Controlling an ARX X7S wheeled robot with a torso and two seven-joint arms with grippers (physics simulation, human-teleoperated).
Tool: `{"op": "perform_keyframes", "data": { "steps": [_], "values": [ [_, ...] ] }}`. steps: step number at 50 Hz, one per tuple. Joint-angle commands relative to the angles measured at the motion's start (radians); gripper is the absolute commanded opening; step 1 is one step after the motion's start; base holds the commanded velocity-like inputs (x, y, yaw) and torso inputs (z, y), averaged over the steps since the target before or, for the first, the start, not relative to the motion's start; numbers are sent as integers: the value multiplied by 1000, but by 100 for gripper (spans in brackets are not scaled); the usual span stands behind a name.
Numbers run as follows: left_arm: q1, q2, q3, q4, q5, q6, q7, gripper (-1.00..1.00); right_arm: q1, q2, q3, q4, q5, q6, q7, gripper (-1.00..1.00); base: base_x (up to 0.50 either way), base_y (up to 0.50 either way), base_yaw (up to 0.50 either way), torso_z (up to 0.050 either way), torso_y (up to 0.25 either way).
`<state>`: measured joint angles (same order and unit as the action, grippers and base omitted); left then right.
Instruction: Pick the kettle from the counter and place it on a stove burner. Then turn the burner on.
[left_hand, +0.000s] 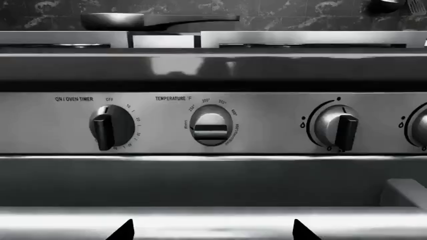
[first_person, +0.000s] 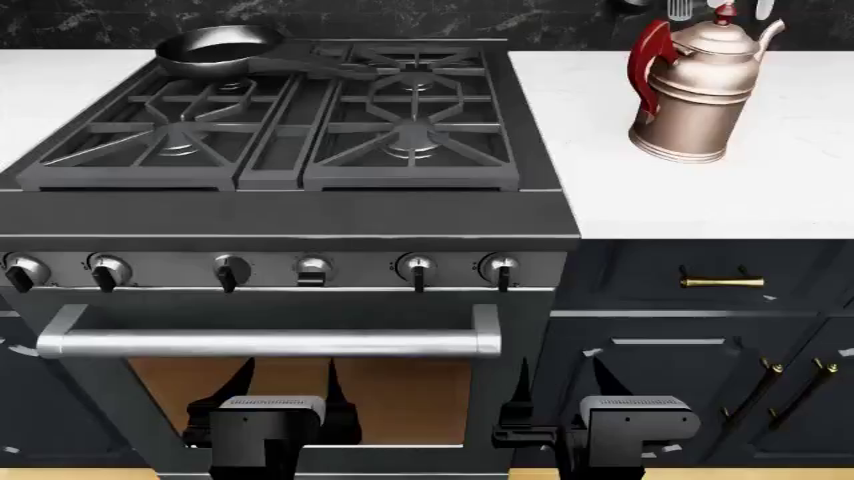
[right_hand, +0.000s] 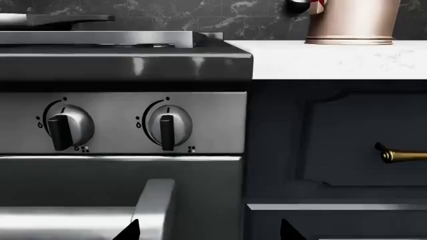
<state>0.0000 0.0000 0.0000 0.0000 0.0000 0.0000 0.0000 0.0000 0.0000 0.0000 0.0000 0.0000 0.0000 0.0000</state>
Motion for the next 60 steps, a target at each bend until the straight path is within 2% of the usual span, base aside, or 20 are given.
{"op": "perform_keyframes", "data": {
  "steps": [1,6,9,13,18,21,25,27,33,46,60],
  "values": [
    [3,-18,21,2,-12,4,-15,100,-7,17,-21,-12,14,1,18,100,0,0,0,0,0],
    [17,-47,56,10,2,83,-23,100,0,36,-44,0,36,-31,25,100,0,0,0,0,0],
    [17,-70,76,55,5,86,-4,100,-12,48,-45,-116,66,38,26,100,0,0,0,50,0],
    [-39,-95,83,278,5,-53,12,100,3,77,-31,-360,114,196,29,100,0,0,0,50,0],
    [-234,-108,51,488,-2,-285,0,100,187,102,19,-631,182,467,76,100,0,0,0,50,0],
    [-274,-130,64,538,28,-331,-4,100,266,109,39,-690,206,550,100,100,0,0,0,50,0],
    [-275,-146,86,540,43,-329,1,100,282,112,55,-704,226,571,111,100,0,0,0,50,0],
    [-273,-140,74,570,0,-357,17,100,284,115,64,-730,243,592,115,100,0,0,0,27,0],
    [-273,-148,73,668,-14,-406,16,100,278,123,92,-789,293,609,112,100,233,-485,0,0,0],
    [-271,-164,96,677,18,-381,-13,100,259,136,106,-840,327,585,118,100,430,-372,0,0,0],
    [-272,-168,90,684,-11,-396,-22,100,256,134,138,-877,385,582,144,100,412,-423,0,0,0]
  ]
}}
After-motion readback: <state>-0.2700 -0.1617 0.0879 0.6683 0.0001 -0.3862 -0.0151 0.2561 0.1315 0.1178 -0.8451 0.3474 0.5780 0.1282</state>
